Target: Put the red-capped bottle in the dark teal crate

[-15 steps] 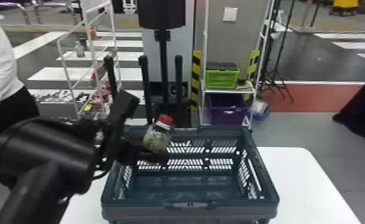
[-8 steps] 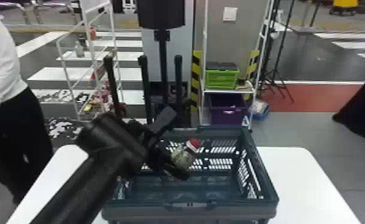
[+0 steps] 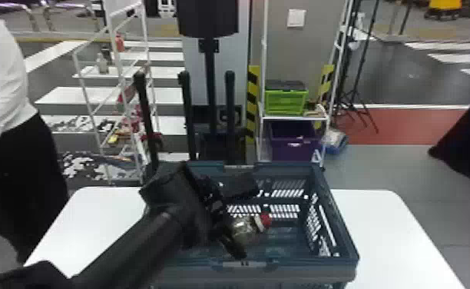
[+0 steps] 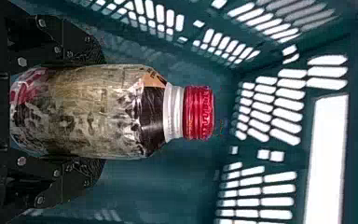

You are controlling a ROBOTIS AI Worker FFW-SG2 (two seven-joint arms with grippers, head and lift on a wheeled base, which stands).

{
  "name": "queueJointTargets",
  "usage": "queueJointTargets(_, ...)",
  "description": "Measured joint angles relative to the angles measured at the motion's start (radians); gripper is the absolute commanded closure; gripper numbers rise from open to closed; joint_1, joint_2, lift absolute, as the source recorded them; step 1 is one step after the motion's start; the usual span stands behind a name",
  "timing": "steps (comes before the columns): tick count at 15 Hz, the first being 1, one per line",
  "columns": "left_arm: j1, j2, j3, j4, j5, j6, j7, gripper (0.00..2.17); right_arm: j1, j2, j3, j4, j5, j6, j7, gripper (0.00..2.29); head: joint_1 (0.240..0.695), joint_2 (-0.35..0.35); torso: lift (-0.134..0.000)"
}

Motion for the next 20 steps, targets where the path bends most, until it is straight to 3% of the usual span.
queueJointTargets(1,-0.001,-0.002,-0.006,0.013,-0.016,-0.005,0.000,1.69,-0.001,0.000,0.000,0.000,0.000,0.000,0.000,0.15,0.499,0.000,0.000)
queueJointTargets(3,-0.001,-0.002,-0.009,0.023,-0.027,-0.007,0.002,1.30,-0.003,0.000,0.000,0.000,0.000,0.001,0.000,0.15,0.499,0.000,0.000)
queueJointTargets(4,0.000,-0.002,-0.009,0.023,-0.029,-0.008,0.006,0.53,-0.003,0.000,0.000,-0.001,0.000,0.002,0.000,0.15,0.499,0.000,0.000)
queueJointTargets(5,0.005,-0.002,-0.009,0.020,-0.029,-0.006,0.016,0.07,-0.003,0.000,-0.001,-0.002,0.000,0.002,0.000,0.15,0.499,0.000,0.000)
queueJointTargets(9,0.040,0.011,-0.008,-0.053,-0.028,0.047,0.058,0.01,0.000,-0.001,-0.005,-0.006,0.000,0.005,0.000,0.15,0.499,0.000,0.000)
queueJointTargets(13,0.093,0.063,0.019,-0.278,-0.015,0.231,0.073,0.01,0.003,-0.004,-0.006,-0.010,0.000,0.011,0.000,0.15,0.499,0.000,0.000)
queueJointTargets(17,0.197,0.107,0.194,-0.574,0.014,0.379,0.108,0.02,0.004,-0.006,-0.006,-0.011,0.000,0.014,0.000,0.15,0.499,0.000,0.000)
queueJointTargets(20,0.326,0.128,0.363,-0.838,0.103,0.453,0.161,0.02,0.005,-0.006,-0.007,-0.012,-0.002,0.011,0.000,0.15,0.499,0.000,0.000)
